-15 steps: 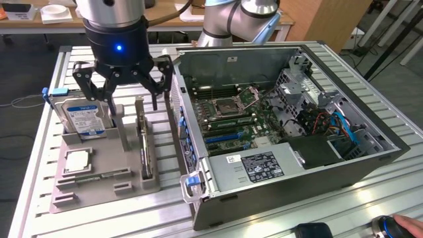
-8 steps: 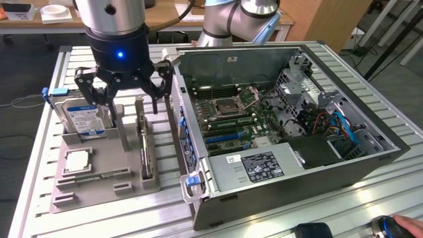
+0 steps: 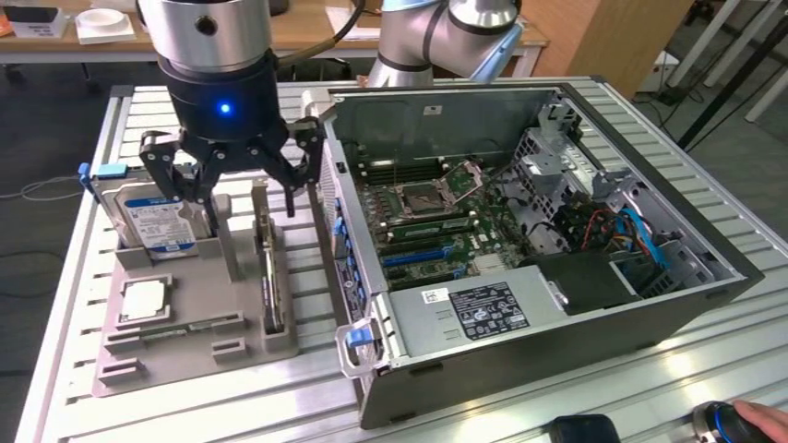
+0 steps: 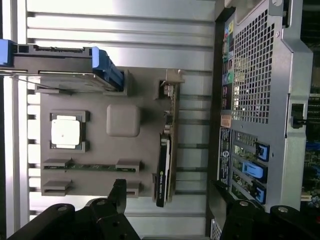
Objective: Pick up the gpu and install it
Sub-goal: 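Pick up the gpu and move the gpu toward the slot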
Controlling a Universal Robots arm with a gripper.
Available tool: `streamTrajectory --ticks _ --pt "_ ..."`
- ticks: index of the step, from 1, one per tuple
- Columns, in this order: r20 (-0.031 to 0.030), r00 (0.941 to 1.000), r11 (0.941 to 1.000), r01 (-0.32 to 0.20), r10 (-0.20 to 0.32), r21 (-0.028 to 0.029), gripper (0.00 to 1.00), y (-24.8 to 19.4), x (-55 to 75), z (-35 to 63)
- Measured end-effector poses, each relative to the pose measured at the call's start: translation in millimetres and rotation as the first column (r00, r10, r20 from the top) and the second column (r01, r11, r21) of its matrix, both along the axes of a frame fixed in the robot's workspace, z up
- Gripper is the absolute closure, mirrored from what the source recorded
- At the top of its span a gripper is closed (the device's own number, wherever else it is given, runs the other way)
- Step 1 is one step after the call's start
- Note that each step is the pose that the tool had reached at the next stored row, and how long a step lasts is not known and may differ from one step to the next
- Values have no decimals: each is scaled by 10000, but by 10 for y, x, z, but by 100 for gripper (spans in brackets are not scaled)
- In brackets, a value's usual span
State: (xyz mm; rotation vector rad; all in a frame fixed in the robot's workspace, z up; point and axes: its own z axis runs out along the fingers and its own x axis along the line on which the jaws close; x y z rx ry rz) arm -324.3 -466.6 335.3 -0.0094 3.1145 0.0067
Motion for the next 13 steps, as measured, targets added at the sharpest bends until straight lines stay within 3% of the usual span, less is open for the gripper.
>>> streamTrajectory --ticks 13 --pt "45 10000 10000 0 1 -91 24 -8 0 -208"
